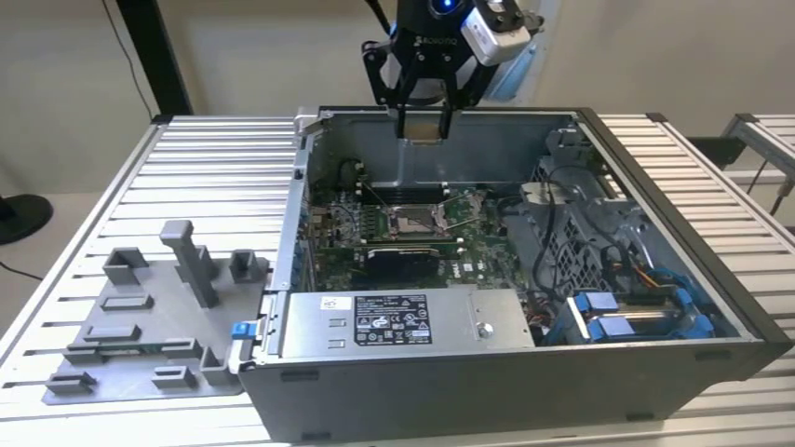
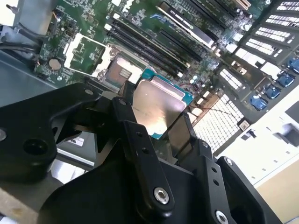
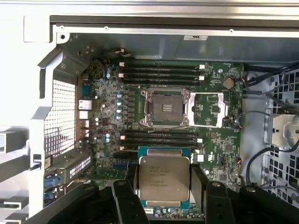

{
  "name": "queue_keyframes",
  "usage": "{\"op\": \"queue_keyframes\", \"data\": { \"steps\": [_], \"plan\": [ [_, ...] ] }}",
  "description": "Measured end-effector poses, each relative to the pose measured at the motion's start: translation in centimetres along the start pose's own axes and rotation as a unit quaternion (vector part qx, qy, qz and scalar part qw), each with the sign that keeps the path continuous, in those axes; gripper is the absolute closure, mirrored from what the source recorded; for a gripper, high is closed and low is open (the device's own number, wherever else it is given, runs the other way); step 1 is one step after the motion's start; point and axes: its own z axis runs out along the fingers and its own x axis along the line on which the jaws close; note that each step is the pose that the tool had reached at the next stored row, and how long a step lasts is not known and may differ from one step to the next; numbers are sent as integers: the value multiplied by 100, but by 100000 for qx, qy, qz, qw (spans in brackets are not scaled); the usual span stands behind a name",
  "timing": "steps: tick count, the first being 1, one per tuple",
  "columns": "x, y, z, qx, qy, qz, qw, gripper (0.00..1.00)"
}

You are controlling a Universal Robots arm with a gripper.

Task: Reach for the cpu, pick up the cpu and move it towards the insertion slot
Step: 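Pick up the cpu and move it towards the insertion slot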

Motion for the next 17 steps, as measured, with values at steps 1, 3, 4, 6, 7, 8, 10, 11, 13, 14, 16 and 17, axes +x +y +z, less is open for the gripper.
{"op": "queue_keyframes", "data": {
  "steps": [1, 3, 4, 6, 7, 8, 10, 11, 13, 14, 16, 17],
  "plan": [
    [0, 9, 0, 4, 2, -1, 100000, 100],
    [0, 31, 1, 7, 2, 0, 100000, 100],
    [0, 40, 2, 2, 0, 1, 100000, 100],
    [0, 67, 5, -4, -1, 0, 100000, 100],
    [-1, 89, 7, 2, 0, -1, 100000, 100],
    [-1, 117, 10, 5, 2, 2, 100000, 100],
    [-1, 172, 16, 1, 2, 1, 100000, 100],
    [-2, 198, 19, 4, 2, 1, 100000, 100],
    [-2, 234, 24, -1, 0, -1, 100000, 100],
    [-2, 248, 26, 1, 2, 2, 100000, 100],
    [-5, 281, 30, -1, 1, 0, 100000, 100],
    [-6, 298, 32, -3, 0, 2, 100000, 100]
  ]
}}
